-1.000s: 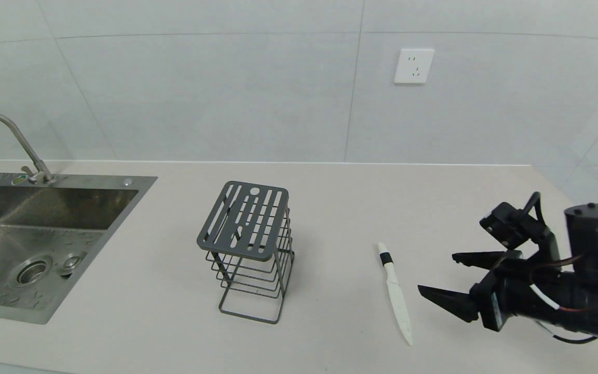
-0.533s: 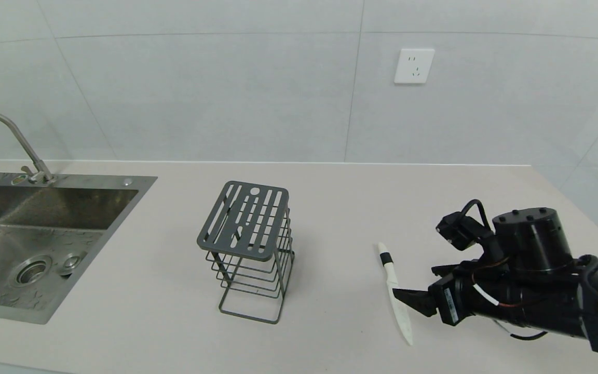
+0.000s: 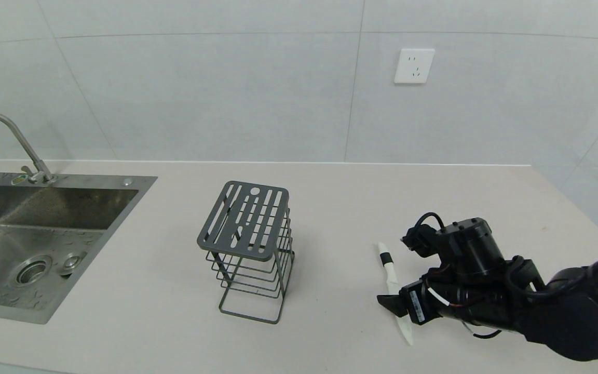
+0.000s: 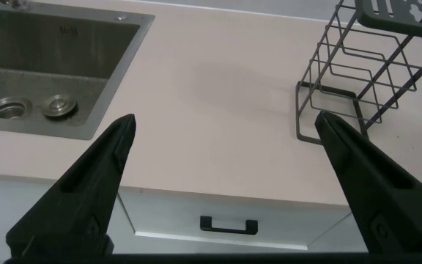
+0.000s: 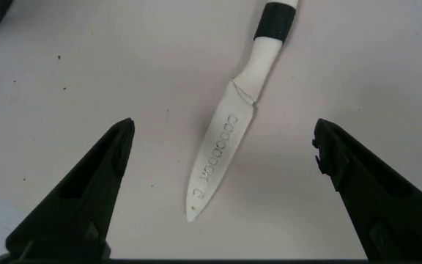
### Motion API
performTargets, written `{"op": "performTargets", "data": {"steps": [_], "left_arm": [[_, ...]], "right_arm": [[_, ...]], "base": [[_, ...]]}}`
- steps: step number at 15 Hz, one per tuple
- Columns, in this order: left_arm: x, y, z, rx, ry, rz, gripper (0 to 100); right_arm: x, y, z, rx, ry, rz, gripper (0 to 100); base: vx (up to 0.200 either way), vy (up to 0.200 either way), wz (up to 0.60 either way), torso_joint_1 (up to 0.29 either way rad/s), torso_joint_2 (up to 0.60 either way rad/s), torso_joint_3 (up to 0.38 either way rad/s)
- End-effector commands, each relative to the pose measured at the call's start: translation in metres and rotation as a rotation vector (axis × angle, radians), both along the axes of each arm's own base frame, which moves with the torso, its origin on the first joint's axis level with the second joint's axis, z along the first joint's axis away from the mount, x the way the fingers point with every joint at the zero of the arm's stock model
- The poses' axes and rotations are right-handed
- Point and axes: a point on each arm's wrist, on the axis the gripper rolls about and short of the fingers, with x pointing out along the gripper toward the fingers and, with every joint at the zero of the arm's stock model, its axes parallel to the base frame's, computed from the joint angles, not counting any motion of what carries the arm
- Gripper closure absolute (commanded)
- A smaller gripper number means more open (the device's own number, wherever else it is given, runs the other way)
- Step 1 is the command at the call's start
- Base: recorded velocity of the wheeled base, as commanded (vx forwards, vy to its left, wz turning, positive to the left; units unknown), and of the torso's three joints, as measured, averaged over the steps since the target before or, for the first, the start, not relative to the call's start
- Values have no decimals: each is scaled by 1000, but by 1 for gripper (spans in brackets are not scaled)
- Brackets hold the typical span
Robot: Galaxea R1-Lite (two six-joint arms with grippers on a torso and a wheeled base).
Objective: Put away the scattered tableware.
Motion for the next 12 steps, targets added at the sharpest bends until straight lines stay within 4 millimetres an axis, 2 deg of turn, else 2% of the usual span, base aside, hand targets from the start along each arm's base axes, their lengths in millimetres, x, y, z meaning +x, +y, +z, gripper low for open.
{"op": "performTargets", "data": {"steps": [1,7,12], "left_arm": [[0,0,0,0,1,1,0],[0,0,0,-2,0,1,0],[0,0,0,-3,0,1,0]], "right_arm": [[2,6,-16,-30,43,6,0],[28,9,-30,-54,35,-105,0],[44,11,-30,-31,10,-135,0]], "base": [[0,0,0,0,0,0],[0,0,0,0,0,0],[0,0,0,0,0,0]]}}
